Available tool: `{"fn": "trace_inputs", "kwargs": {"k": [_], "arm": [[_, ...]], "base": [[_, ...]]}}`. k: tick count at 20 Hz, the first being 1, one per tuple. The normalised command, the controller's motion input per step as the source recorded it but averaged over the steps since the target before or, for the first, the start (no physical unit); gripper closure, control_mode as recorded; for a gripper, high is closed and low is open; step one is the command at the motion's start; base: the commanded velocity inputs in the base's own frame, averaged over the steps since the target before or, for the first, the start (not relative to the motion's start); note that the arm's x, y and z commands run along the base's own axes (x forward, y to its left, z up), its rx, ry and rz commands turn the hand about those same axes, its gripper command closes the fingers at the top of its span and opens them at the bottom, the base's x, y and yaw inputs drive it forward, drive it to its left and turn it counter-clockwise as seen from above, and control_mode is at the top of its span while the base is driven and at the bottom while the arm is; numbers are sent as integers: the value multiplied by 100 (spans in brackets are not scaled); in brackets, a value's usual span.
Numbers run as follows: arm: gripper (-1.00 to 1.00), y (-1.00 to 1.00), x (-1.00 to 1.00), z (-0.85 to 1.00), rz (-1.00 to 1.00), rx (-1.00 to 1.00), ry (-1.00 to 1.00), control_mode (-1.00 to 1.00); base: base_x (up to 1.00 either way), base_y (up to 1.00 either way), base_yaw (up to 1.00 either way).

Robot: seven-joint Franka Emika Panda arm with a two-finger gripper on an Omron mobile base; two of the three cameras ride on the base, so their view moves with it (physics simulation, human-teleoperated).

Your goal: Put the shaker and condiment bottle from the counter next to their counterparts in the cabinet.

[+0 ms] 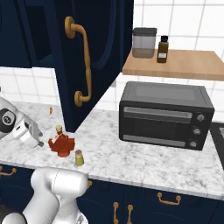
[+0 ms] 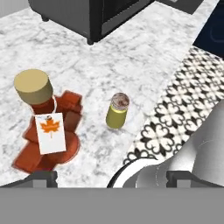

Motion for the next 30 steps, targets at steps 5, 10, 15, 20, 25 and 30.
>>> {"fn": "trace_inputs", "kwargs": {"k": [5,10,15,20,25,30], "arm": [[-100,7,42,0,-28,0,-1,-100],[-100,26,21,-4,-11,-1,0,-100],[-100,27,3,-15,-2,-5,0,-100],[-100,10,14,-25,0,-2,0,-100],[-100,3,10,-22,0,-4,3,-100],[-100,0,20,-23,0,-3,0,-100]], "base": [[0,0,0],[0,0,0],[0,0,0],[0,0,0],[0,0,0],[0,0,0]]}}
